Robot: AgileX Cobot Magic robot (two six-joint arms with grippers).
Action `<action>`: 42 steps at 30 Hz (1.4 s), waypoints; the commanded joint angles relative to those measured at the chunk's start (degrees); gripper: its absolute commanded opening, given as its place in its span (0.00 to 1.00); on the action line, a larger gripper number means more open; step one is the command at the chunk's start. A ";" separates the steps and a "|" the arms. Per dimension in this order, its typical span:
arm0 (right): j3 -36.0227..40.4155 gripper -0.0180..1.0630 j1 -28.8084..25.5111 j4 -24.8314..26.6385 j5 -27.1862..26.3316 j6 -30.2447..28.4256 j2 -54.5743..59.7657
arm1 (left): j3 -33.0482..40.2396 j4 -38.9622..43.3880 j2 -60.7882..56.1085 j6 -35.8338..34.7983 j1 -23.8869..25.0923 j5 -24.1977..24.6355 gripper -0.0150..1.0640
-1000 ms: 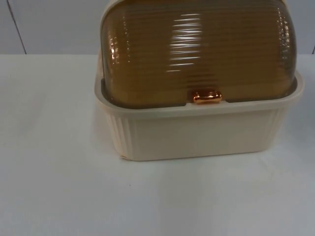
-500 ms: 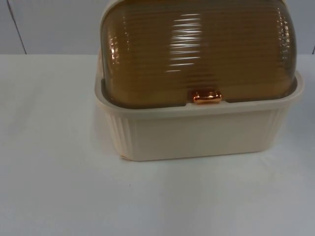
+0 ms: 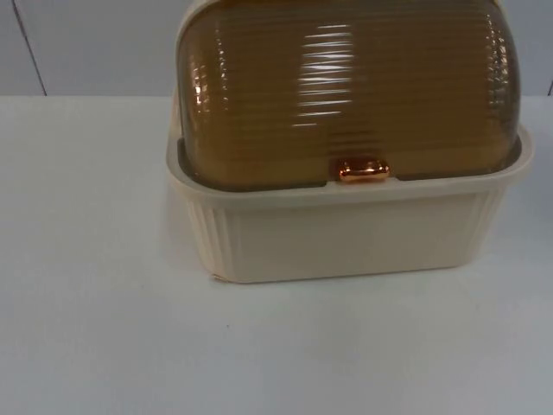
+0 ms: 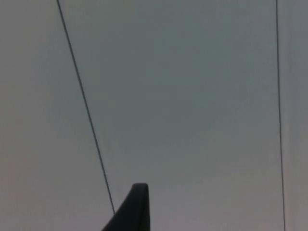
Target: Open the box lid with the left hand, place the block into the box with the right hand, then close the box lid with the left hand.
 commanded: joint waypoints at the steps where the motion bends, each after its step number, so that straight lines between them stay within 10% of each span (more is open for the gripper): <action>1: -2.64 0.98 0.18 -2.46 -0.27 -0.75 -2.80 | 0.18 0.15 -4.43 0.67 0.11 -1.10 0.98; 18: -7.83 0.98 0.18 -1.81 15.28 -6.04 -23.40 | 0.18 -2.50 -29.53 2.07 10.60 8.67 0.98; 26: -10.57 0.98 0.18 15.25 16.90 -19.47 -27.64 | -0.98 -8.33 -38.97 10.06 11.64 12.86 0.98; 37: -12.37 0.98 0.36 15.95 28.88 -18.25 -29.69 | -3.73 -13.39 -39.58 12.67 11.64 24.45 0.98; 42: -6.95 0.98 1.63 15.81 24.48 -18.35 -29.69 | -1.11 -11.68 -39.58 12.67 11.64 23.70 0.98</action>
